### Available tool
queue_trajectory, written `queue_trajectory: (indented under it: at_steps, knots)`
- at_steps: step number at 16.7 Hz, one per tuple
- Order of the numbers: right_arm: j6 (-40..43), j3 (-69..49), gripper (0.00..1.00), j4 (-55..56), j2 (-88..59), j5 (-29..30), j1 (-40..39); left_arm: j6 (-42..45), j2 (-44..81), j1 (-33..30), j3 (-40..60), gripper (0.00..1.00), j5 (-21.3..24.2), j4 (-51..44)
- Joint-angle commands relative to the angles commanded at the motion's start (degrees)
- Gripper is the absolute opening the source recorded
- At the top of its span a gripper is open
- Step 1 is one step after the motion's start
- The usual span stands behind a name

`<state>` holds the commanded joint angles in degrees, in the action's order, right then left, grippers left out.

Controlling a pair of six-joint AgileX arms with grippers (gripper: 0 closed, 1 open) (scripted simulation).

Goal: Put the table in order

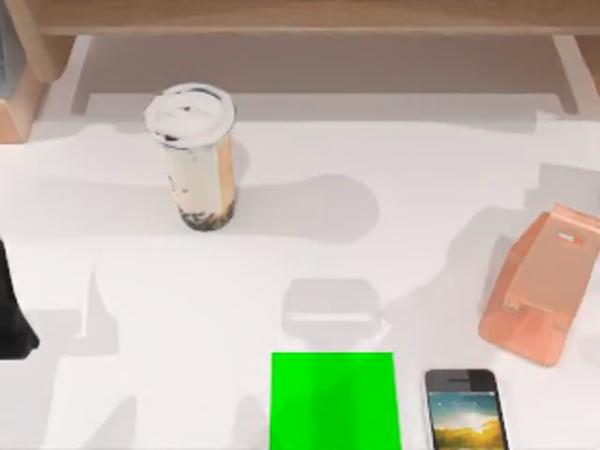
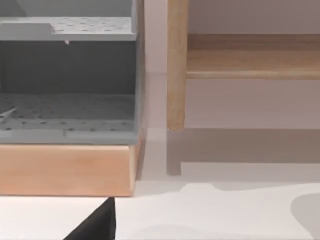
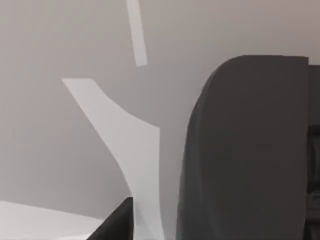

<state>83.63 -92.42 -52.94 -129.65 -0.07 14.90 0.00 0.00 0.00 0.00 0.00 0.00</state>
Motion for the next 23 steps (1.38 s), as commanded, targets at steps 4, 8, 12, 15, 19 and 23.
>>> queue_trajectory:
  at_steps: [4,8,12,15,19,23]
  knots:
    - [0.0,0.0,0.10,0.0,0.0,0.0,0.0,0.0,0.0,0.0,0.0,1.00,0.0,0.0]
    - [0.0,0.0,0.00,0.0,0.0,0.0,0.0,0.0,0.0,0.0,0.0,1.00,0.0,0.0]
    - [0.0,0.0,0.00,0.0,0.0,0.0,0.0,0.0,0.0,0.0,0.0,1.00,0.0,0.0]
    - [-0.6,-0.1,0.00,-1.6,1.6,0.1,-0.2,0.0,0.0,0.0,0.0,1.00,0.0,0.0]
    - [-0.3,-5.4,0.00,-8.0,2.9,0.0,-0.1,0.0,0.0,0.0,0.0,1.00,0.0,0.0]
    - [-0.3,-12.7,0.00,-18.6,5.4,0.0,-0.1,0.0,0.0,0.0,0.0,1.00,0.0,0.0]
